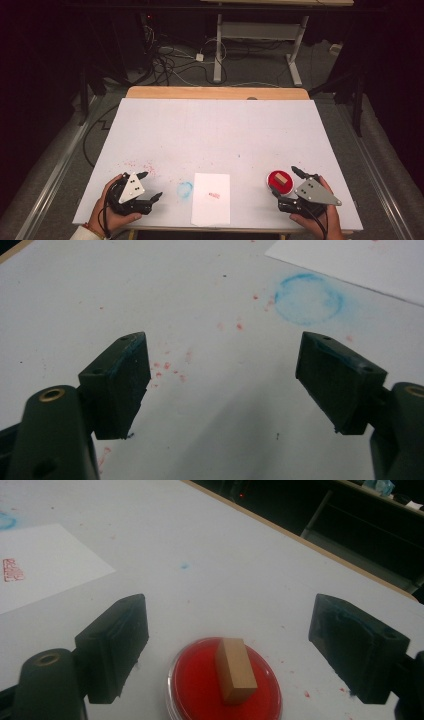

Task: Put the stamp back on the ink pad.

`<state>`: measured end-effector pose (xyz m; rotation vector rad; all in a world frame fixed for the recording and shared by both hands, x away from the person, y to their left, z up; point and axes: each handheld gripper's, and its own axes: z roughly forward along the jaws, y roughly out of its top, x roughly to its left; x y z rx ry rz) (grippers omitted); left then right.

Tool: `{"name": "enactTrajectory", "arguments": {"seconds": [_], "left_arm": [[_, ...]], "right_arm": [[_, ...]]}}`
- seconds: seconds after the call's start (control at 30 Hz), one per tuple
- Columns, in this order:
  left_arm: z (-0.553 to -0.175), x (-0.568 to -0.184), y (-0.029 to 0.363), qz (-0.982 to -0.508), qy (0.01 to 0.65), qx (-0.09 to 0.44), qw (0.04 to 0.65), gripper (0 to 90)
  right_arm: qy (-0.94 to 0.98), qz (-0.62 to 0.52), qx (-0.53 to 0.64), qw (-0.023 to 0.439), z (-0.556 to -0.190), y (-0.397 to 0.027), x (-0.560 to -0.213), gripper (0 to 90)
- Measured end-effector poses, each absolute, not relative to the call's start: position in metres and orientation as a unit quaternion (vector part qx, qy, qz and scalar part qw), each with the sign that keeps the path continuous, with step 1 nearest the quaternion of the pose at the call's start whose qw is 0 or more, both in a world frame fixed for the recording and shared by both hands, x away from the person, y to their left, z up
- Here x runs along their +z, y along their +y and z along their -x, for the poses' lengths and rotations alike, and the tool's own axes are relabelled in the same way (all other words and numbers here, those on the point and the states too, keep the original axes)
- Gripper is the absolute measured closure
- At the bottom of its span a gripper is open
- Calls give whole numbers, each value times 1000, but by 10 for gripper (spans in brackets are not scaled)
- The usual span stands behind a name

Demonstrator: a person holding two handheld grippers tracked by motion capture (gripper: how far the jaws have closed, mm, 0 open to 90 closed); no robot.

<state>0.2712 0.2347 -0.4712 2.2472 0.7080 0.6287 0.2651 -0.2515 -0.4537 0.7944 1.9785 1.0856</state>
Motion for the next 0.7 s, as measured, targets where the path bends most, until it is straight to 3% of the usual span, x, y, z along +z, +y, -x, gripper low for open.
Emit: {"name": "enactTrajectory", "arguments": {"seconds": [0.7], "left_arm": [[-269, -472, 237, -865, 277, 240, 342, 209]], "right_arm": [[772, -296, 423, 370, -265, -246, -451, 167]]}}
